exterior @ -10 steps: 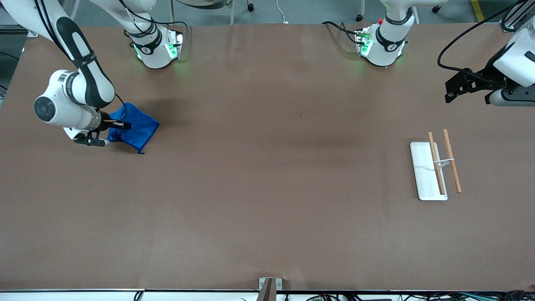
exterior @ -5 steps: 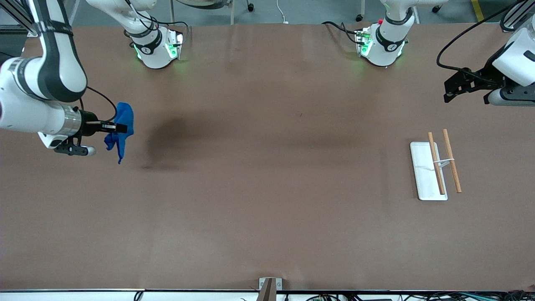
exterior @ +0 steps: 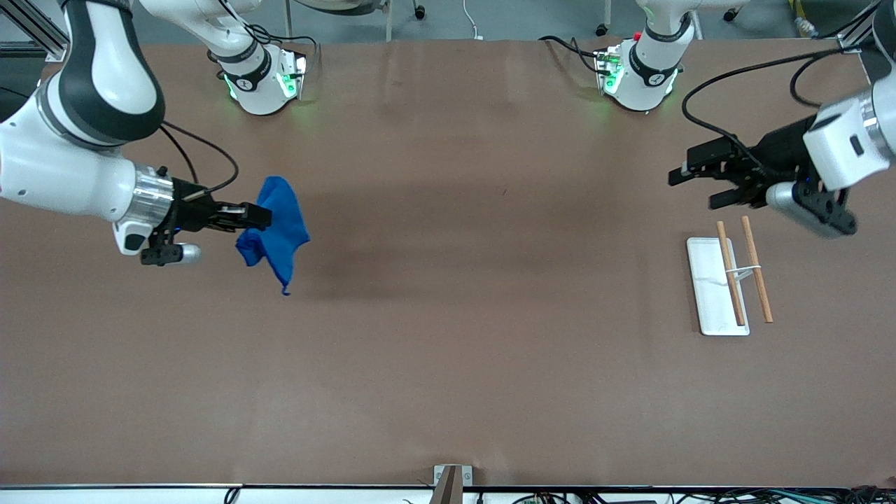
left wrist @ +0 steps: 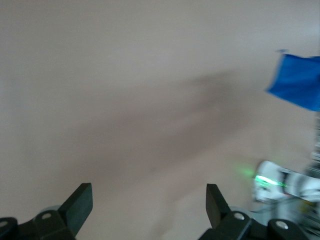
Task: Right arm passes towel to left arm to hang
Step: 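Carry the towel toward center while the left gripper reaches toward it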
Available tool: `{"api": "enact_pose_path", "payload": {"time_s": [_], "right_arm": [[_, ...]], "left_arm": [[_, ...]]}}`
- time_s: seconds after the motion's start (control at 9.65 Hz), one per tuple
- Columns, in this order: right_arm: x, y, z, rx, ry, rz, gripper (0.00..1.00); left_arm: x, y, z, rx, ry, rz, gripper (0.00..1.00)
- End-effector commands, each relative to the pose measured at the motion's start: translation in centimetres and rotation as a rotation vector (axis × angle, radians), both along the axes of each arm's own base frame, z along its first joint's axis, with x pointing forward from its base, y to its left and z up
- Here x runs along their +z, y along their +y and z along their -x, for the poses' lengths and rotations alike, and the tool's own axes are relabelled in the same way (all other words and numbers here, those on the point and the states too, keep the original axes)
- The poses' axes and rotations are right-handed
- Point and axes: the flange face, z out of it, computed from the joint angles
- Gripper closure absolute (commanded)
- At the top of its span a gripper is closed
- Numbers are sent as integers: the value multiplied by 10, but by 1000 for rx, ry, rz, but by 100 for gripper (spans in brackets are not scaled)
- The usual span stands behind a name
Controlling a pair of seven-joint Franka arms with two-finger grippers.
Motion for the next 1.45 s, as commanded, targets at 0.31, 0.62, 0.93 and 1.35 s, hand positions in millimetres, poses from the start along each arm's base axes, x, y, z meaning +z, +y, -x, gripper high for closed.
{"api": "enact_pose_path", "payload": {"time_s": [0.31, 0.62, 0.93, 1.35], "right_arm": [[44, 123, -11, -84, -51, -371, 100], [61, 187, -11, -143, 56, -683, 100], [70, 233, -3, -176, 155, -880, 100], [61, 282, 9, -172, 155, -1080, 100]], "left_arm": [[-143, -30, -43, -49, 24, 651, 0], [-185, -92, -45, -20, 33, 949, 6], [-241, -156, -39, 23, 23, 1209, 12], [-248, -221, -13, 30, 186, 1389, 21]]}}
